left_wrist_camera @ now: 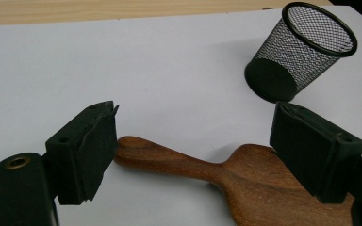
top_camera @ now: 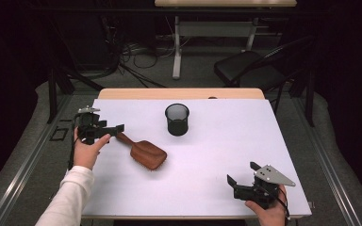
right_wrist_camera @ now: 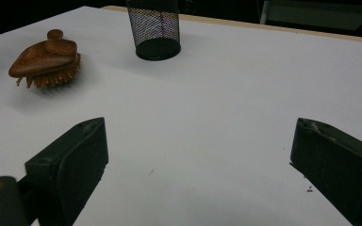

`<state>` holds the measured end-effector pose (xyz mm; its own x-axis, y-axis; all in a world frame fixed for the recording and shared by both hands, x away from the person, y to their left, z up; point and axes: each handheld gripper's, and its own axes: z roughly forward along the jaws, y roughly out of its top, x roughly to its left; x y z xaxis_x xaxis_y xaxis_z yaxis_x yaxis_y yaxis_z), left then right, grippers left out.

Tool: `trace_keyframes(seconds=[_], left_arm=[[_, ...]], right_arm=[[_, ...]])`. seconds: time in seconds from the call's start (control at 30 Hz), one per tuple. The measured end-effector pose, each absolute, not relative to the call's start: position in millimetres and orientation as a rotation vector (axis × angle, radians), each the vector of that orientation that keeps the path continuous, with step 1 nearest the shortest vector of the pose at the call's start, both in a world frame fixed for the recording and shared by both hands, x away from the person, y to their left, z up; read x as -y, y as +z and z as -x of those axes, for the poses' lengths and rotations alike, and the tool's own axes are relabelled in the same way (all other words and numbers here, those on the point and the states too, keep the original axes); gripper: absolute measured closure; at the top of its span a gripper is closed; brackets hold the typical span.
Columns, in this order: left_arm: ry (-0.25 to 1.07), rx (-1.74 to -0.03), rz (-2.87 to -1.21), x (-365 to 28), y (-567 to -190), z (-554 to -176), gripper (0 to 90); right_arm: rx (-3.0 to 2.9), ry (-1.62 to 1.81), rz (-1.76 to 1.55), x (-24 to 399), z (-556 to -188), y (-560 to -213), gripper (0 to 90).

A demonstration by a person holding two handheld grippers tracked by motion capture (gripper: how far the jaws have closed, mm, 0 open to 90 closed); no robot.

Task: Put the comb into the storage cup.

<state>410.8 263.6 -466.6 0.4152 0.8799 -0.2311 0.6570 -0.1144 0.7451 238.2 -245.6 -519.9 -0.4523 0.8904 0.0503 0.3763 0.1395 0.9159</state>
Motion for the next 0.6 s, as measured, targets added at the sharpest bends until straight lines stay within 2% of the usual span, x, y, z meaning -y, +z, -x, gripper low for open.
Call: trace_keyframes(seconds=[0.23,0.4,0.43,0.6], left_arm=[[0.343,-1.333,-1.848,-262.1,-470.9,-416.3,16.9],[0.335,-1.344,-1.849,-261.4,-474.3,-420.1,21.9],[0.333,-1.344,-1.850,-261.1,-474.8,-420.8,25.5],[0.331,-1.351,-1.852,-260.4,-477.5,-424.0,31.8]], right_arm=[[-1.898,1.291,-1.207,246.4,-238.5,-520.1,4.7],[-1.904,1.288,-1.213,246.5,-238.4,-520.1,4.9],[-1.908,1.286,-1.212,246.7,-238.4,-520.1,5.0],[-1.903,1.284,-1.208,247.4,-238.9,-520.4,5.2]])
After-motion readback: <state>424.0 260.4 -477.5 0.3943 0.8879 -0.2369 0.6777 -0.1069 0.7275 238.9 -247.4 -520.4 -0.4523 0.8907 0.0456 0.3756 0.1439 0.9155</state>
